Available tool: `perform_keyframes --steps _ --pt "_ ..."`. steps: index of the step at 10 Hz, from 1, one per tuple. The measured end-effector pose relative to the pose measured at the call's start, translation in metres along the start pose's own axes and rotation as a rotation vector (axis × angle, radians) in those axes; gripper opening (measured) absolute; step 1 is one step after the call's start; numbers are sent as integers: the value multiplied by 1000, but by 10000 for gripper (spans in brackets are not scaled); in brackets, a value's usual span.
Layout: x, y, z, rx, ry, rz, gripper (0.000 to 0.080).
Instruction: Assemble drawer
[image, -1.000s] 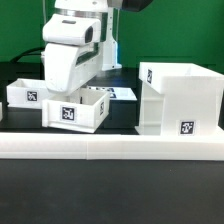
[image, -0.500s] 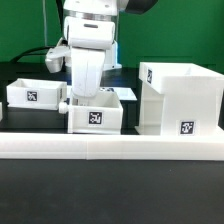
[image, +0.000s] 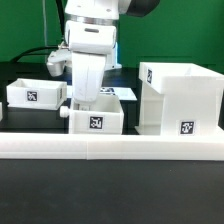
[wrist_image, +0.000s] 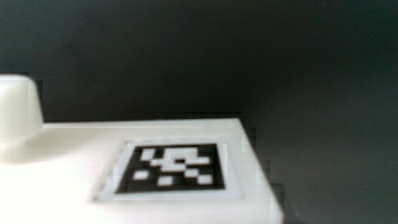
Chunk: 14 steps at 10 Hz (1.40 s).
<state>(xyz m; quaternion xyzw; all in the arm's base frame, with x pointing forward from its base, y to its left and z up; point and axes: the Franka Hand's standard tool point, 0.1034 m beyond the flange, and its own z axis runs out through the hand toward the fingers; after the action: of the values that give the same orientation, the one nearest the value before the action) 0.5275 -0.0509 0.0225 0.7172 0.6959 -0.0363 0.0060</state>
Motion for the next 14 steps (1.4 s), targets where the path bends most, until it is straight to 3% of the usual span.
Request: perform_keyframes --steps 2,3,6,7,12,14 --pt "10 11 4 -3 6 25 42" --pt "9 11 5 -22 8 28 42" --pt "8 10 7 -19 8 30 42" --pt "11 12 8 -32 9 23 42" --pt "29 17 4 -31 0 -12 42" --pt "27 16 4 -29 0 -8 42"
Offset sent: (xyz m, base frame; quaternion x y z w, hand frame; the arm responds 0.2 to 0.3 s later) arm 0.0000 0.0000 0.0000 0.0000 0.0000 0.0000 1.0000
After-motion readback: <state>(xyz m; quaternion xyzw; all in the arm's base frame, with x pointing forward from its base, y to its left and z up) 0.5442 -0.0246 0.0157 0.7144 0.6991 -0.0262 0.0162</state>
